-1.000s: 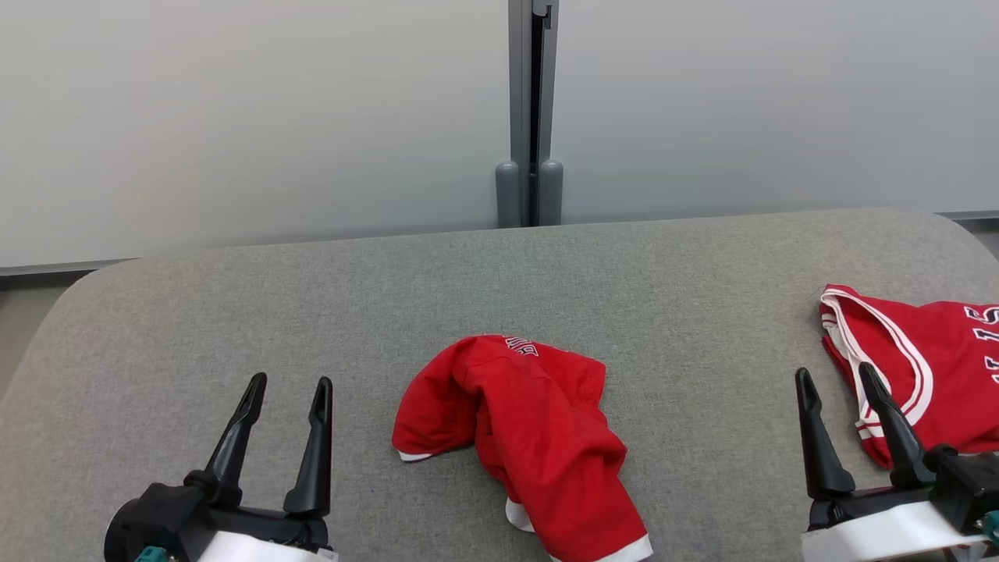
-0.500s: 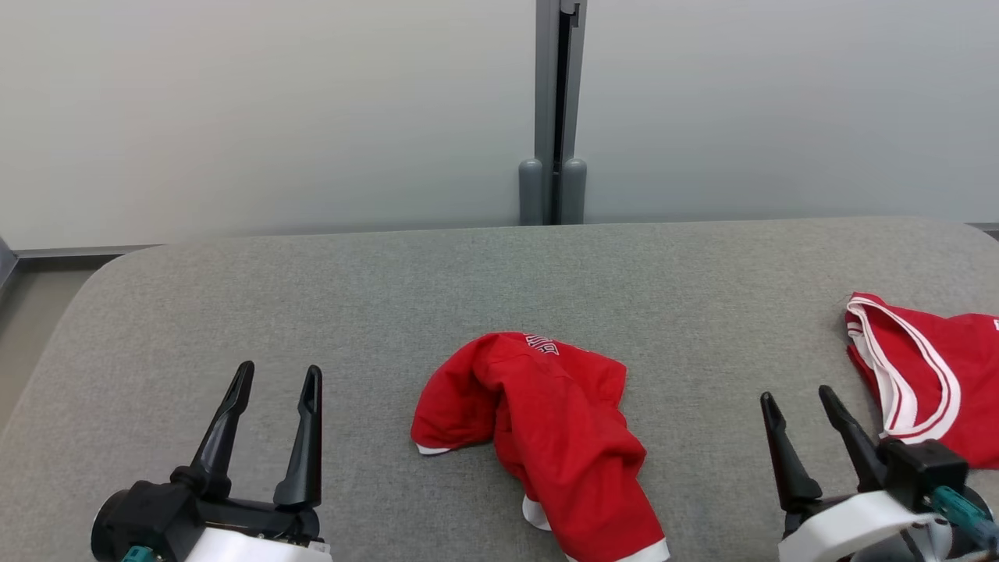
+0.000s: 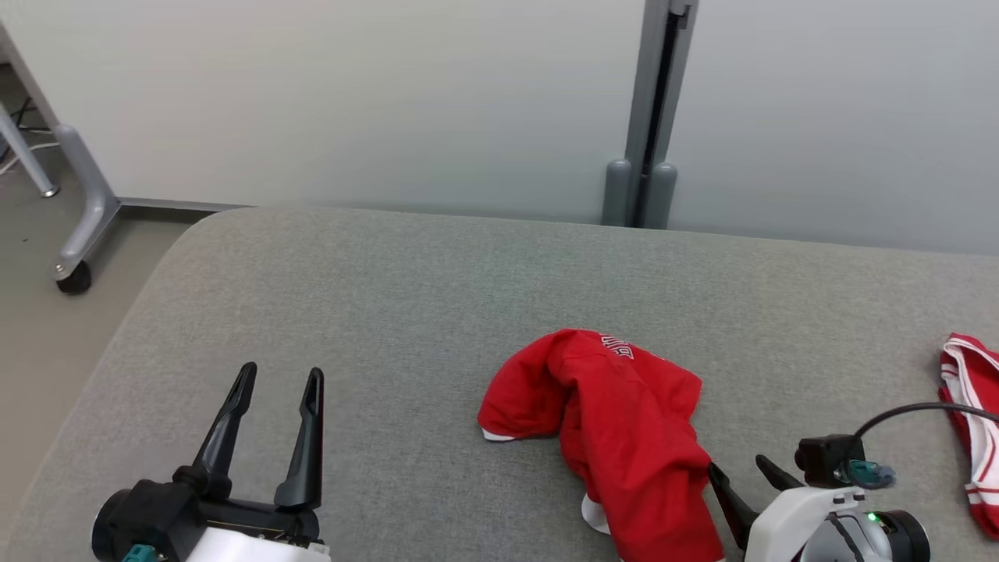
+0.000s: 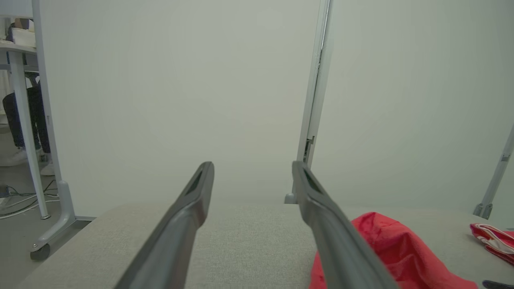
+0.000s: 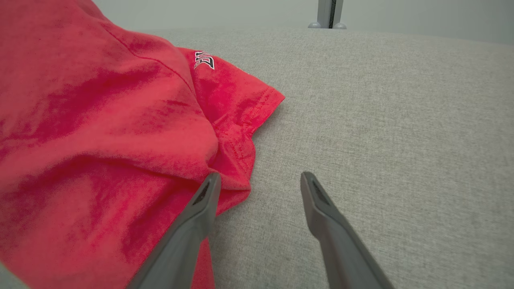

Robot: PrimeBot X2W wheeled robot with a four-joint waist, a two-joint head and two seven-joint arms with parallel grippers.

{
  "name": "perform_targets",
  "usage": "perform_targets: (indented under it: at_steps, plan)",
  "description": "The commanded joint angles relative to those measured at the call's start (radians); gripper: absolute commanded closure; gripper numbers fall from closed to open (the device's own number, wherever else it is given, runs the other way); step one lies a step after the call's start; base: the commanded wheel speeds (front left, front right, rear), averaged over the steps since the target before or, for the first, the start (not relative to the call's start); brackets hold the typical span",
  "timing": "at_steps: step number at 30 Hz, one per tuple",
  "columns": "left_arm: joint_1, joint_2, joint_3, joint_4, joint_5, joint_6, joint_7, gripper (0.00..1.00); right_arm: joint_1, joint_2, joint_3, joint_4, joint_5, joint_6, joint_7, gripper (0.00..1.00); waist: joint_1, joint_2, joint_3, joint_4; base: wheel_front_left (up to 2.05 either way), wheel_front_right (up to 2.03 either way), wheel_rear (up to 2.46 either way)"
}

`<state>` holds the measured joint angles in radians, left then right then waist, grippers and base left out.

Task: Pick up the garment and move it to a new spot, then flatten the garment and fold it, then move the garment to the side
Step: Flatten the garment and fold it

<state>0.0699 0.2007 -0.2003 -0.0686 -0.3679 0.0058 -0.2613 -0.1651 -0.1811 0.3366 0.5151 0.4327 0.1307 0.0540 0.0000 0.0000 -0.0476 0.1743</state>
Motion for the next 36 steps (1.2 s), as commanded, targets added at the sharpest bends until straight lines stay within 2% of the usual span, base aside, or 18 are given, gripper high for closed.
perform_targets:
  at_steps: [1,6,7,10,11,14,16,18,23,29,33,36]
  plan:
    - [-0.014,0.004,0.004,0.001,0.007,0.003,-0.001,0.00,-0.016,-0.001,0.008,0.018,0.018,0.000,0.012,0.00,0.0000,0.0000,0.003,0.027,0.00,0.00,0.00]
    - [-0.019,0.010,0.003,0.000,0.000,0.002,0.004,0.00,-0.043,0.005,0.030,0.098,0.059,0.000,0.064,0.00,0.0000,0.0000,0.011,0.059,0.00,0.00,0.00]
    - [-0.020,0.011,0.003,0.000,-0.001,0.003,0.004,0.00,-0.048,0.007,0.032,0.111,0.065,0.000,0.069,0.04,0.0000,0.0000,0.012,0.062,0.00,0.00,0.00]
    - [-0.021,0.013,0.004,0.001,-0.004,0.005,0.007,0.00,-0.059,0.010,0.033,0.144,0.077,0.000,0.067,0.44,0.0000,0.0000,0.015,0.069,0.00,0.00,0.00]
    - [-0.021,0.014,0.004,0.002,-0.006,0.005,0.007,0.00,-0.064,0.010,0.034,0.153,0.081,0.000,0.064,0.51,0.0000,0.0000,0.015,0.070,0.00,0.00,0.00]
    - [-0.023,0.014,0.004,0.004,-0.009,0.008,0.007,0.00,-0.072,0.011,0.039,0.168,0.089,0.000,0.056,0.47,0.0000,0.0000,0.016,0.070,0.00,0.00,0.00]
    - [-0.024,0.014,0.004,0.005,-0.010,0.010,0.007,0.00,-0.078,0.011,0.050,0.176,0.098,0.000,0.044,0.56,0.0000,0.0000,0.015,0.068,0.00,0.00,0.00]
    - [-0.026,0.014,0.003,0.006,-0.011,0.011,0.007,0.00,-0.085,0.008,0.059,0.181,0.110,0.000,0.026,1.00,0.0000,0.0000,0.015,0.063,0.00,0.00,0.00]
    - [-0.022,0.016,0.003,0.006,-0.015,0.013,0.006,0.00,-0.098,-0.010,0.084,0.173,0.137,0.000,-0.020,1.00,0.0000,0.0000,0.011,0.044,0.00,0.00,0.00]
    - [-0.017,0.008,0.000,0.010,-0.020,0.014,0.003,0.00,-0.120,-0.073,0.084,0.120,0.134,0.000,-0.049,1.00,0.0000,0.0000,0.004,0.011,0.00,0.00,0.00]
    - [-0.008,0.001,-0.002,0.016,-0.023,0.014,0.001,0.00,-0.138,-0.135,0.048,0.066,0.083,0.000,-0.019,1.00,0.0000,0.0000,0.004,-0.018,0.00,0.00,0.00]
    - [-0.008,-0.004,-0.006,0.021,-0.023,0.010,0.000,0.00,-0.146,-0.172,0.003,0.035,0.031,0.000,0.049,1.00,0.0000,0.0000,0.009,-0.036,0.00,0.00,0.00]
